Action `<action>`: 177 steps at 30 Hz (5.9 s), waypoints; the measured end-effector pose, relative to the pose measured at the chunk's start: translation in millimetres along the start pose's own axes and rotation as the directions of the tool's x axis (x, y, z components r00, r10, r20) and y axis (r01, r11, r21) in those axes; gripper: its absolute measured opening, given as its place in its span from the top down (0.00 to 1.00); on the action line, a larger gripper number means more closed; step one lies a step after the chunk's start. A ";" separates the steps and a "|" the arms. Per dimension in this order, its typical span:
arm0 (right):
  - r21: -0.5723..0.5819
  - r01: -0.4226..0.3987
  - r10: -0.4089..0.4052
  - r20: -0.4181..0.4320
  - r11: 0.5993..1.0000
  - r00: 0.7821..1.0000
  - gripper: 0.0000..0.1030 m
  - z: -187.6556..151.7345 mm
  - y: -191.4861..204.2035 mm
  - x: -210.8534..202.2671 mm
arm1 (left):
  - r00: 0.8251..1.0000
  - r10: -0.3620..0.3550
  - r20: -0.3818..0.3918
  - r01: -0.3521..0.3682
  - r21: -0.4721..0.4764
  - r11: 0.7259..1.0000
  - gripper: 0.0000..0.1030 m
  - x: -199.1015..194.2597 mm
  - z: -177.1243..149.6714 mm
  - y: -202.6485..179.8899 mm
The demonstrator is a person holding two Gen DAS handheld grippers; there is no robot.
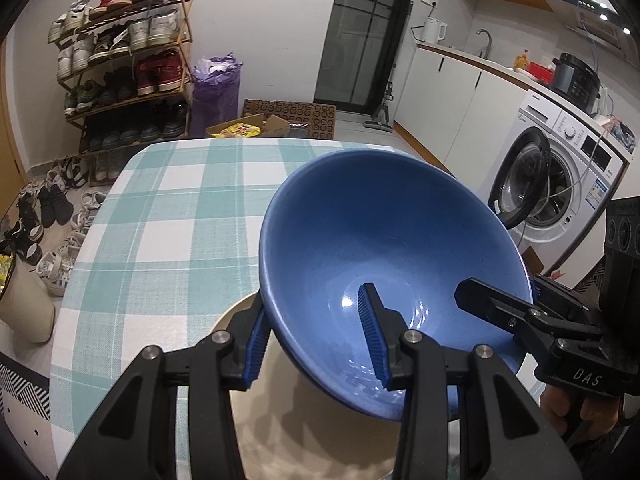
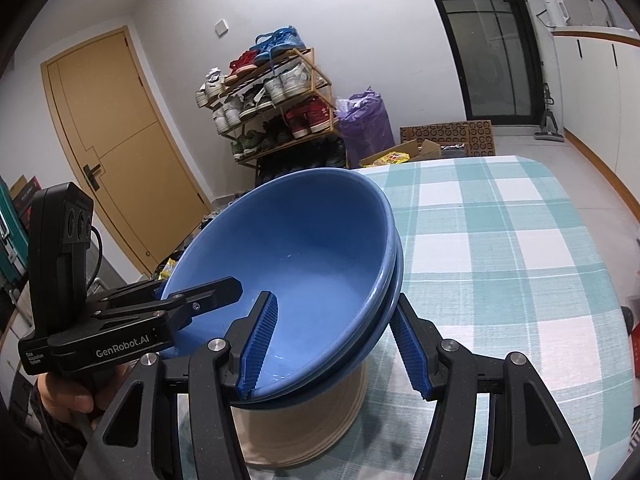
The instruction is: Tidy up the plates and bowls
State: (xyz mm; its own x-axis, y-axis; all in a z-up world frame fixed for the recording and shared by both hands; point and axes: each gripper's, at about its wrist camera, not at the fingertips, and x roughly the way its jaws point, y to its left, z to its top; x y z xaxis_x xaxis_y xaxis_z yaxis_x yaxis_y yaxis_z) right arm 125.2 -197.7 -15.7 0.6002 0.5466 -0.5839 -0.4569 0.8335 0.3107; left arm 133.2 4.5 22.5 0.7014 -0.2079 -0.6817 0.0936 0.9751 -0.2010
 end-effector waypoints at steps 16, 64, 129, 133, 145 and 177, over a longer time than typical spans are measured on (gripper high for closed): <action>-0.032 -0.035 0.033 -0.055 0.999 0.998 0.42 -8.4 23.5 26.4 | 0.999 0.040 -0.004 -0.040 -0.049 0.998 0.60 -1.6 -14.7 29.9; -0.035 -0.038 0.034 -0.117 0.999 0.993 0.42 -10.1 30.4 48.5 | 0.999 0.038 -0.033 -0.040 -0.064 0.997 0.57 4.3 -25.0 44.5; -0.278 0.031 -0.012 0.069 0.960 0.998 0.01 -83.4 58.8 -45.9 | 0.950 0.178 0.257 -0.189 0.021 0.982 0.00 -75.2 -117.0 40.8; -0.276 0.024 -0.003 0.076 0.961 0.997 0.01 -88.8 58.5 -50.5 | 0.951 0.172 0.255 -0.181 0.013 0.983 0.00 -78.1 -118.2 40.8; -0.294 0.014 0.010 0.082 0.956 0.997 0.01 -93.7 62.6 -55.6 | 0.956 0.149 0.254 -0.156 0.009 0.988 0.00 -79.8 -127.5 34.8; -0.310 -0.010 0.036 0.080 0.951 0.996 0.01 -96.4 67.5 -53.4 | 0.953 0.168 0.253 -0.178 0.017 0.984 0.00 -74.6 -128.6 34.3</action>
State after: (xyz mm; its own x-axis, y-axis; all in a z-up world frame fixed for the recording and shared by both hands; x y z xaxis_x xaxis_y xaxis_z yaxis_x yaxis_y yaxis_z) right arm -1.0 -178.3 -35.8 0.6337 0.5809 -0.5108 -0.6434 0.7624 0.0689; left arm -6.8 43.5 -23.9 0.8627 -0.0144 -0.5056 -0.0211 0.9977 -0.0645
